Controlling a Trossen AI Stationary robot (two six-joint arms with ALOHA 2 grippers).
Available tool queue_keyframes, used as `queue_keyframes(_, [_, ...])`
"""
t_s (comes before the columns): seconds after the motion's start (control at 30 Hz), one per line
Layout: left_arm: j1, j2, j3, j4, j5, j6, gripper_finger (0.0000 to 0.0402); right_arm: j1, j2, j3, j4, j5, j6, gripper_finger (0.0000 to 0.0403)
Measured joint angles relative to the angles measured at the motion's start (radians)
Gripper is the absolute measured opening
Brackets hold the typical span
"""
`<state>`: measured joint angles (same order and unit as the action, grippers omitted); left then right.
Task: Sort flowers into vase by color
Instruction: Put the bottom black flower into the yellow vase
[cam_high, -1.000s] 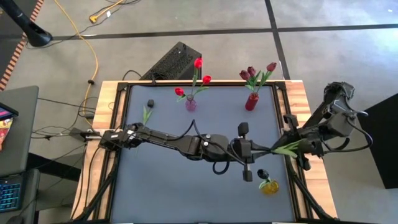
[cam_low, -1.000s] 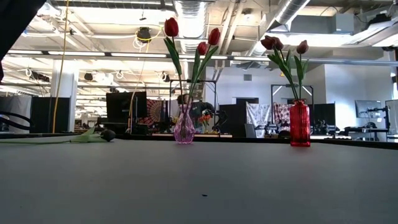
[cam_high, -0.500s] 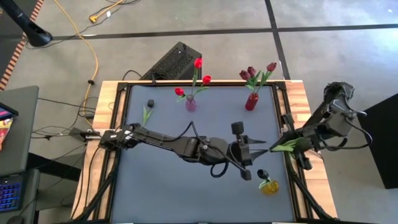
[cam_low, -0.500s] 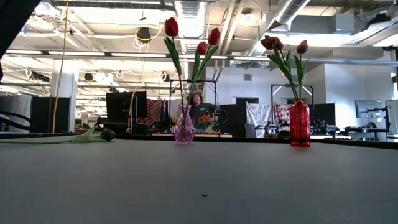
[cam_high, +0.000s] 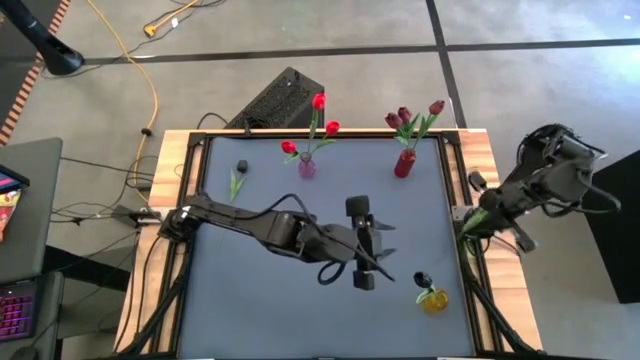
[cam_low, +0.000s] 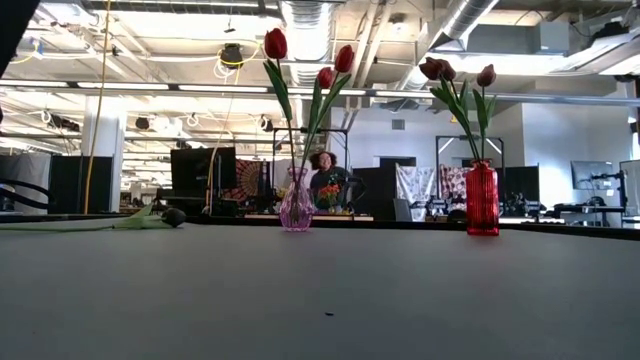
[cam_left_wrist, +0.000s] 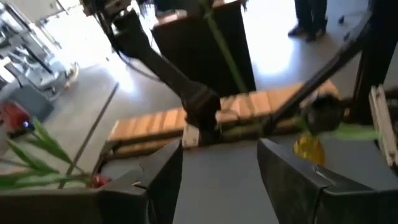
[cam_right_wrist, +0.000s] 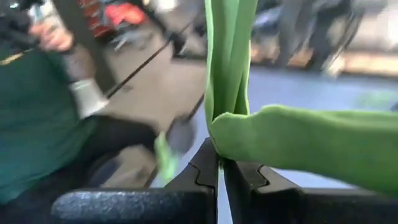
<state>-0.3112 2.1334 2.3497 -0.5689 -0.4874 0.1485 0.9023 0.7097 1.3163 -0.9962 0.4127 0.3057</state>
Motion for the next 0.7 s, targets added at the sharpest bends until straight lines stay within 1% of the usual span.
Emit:
queue_keyframes(0.1, [-0.011, 0.003, -0.001, -0.035, -0.017, -0.003, 0.0190, 0.000, 0.005, -0.001, -0.108, -0.085, 0.150, 0.0039])
queue_keyframes(0.2, [-0.018, 0.003, -0.001, -0.041, -0.045, 0.022, 0.0178, 0.000, 0.020, -0.001, -0.170, -0.152, 0.262, 0.0039])
queue_keyframes(0.33, [-0.026, 0.003, -0.001, -0.069, -0.052, 0.042, 0.0157, 0.006, 0.053, -0.001, -0.145, -0.246, 0.317, 0.0039])
queue_keyframes(0.4, [-0.032, 0.003, -0.001, -0.109, -0.055, 0.040, 0.0142, 0.037, 0.076, -0.002, -0.108, -0.276, 0.337, 0.0039])
queue_keyframes(0.47, [-0.041, 0.003, -0.001, -0.154, -0.082, 0.025, 0.0125, 0.087, 0.098, -0.015, -0.074, -0.275, 0.348, 0.0039])
queue_keyframes(0.53, [-0.050, -0.001, -0.001, -0.189, -0.110, 0.014, 0.0107, 0.150, 0.120, -0.033, -0.053, -0.239, 0.344, 0.0039])
queue_keyframes(0.6, [-0.053, -0.005, -0.001, -0.183, -0.113, 0.017, 0.0088, 0.222, 0.147, -0.045, -0.059, -0.171, 0.341, 0.0039])
queue_keyframes(0.7, [-0.056, -0.010, -0.001, -0.176, -0.100, 0.042, 0.0062, 0.334, 0.168, -0.063, -0.053, -0.029, 0.343, 0.0039])
